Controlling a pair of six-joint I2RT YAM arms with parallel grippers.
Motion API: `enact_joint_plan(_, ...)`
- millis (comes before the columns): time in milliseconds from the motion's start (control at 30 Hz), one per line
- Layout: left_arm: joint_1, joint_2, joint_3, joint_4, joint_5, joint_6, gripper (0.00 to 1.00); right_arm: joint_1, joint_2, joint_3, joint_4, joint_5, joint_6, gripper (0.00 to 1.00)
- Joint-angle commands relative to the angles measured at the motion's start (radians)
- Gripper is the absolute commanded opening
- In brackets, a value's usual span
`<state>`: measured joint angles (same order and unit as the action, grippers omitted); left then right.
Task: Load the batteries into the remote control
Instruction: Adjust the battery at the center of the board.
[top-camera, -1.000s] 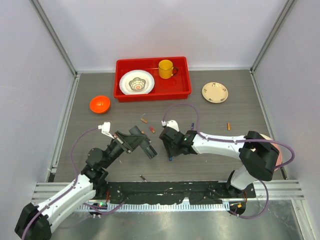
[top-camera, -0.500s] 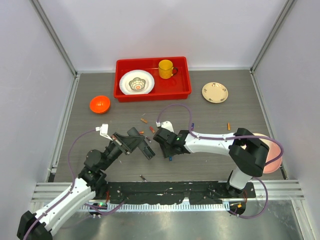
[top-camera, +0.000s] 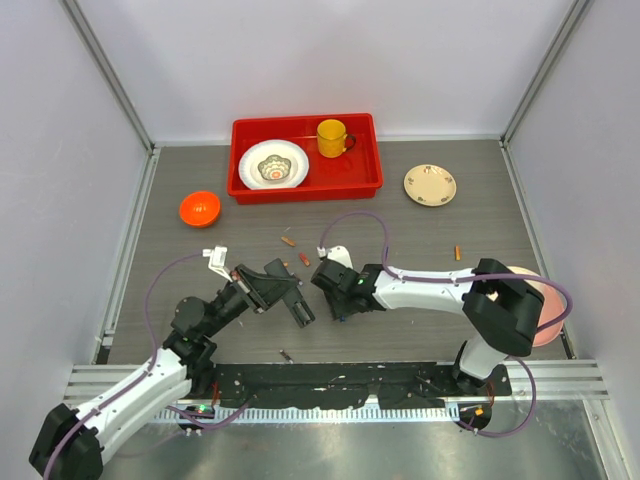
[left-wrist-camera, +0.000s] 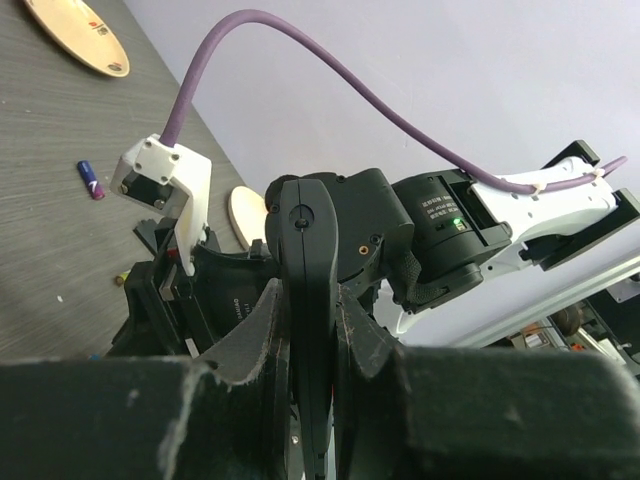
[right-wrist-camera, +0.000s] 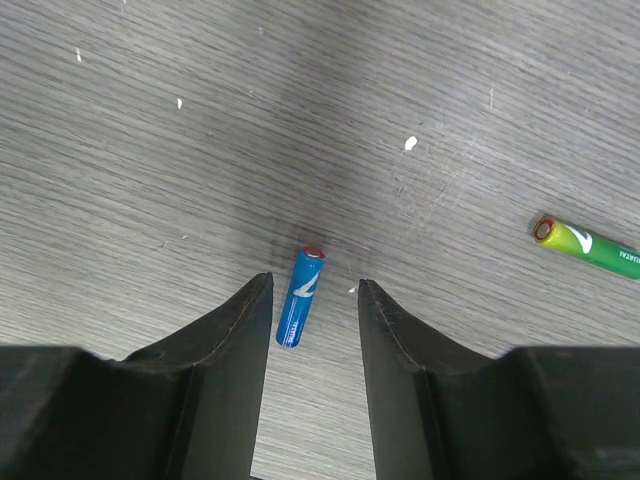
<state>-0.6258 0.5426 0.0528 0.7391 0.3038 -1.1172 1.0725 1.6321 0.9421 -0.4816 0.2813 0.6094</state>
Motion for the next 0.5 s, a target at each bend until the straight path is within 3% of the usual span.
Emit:
enact_joint_plan(0, 0.006, -0.012, -0.011, 0.088, 0.015, 0.011, 0.0, 0.007, -0.038, 0.006, 0.028, 0.007, 0.016, 0.45)
enact_joint_plan(467, 0.006, -0.072, -0.018, 0.017, -0.005, 0.013, 0.0, 0.007, 0.025, 0.003, 0.015, -0.004, 0.009, 0.38)
